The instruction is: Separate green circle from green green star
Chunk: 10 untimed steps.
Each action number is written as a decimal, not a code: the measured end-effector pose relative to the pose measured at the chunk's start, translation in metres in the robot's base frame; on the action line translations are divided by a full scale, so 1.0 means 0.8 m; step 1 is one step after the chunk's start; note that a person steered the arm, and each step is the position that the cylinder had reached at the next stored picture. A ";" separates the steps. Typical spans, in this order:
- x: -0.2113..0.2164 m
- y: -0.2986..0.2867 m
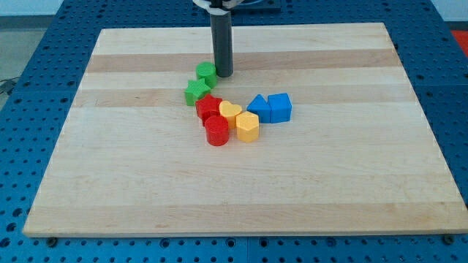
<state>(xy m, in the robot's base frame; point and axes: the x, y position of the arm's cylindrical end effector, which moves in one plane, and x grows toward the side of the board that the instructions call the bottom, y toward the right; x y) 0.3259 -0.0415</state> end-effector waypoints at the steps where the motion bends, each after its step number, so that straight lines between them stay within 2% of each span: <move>1: 0.001 -0.006; 3: 0.024 0.035; 5: 0.037 0.002; 10: 0.025 -0.104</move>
<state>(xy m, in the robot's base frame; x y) 0.3461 -0.1251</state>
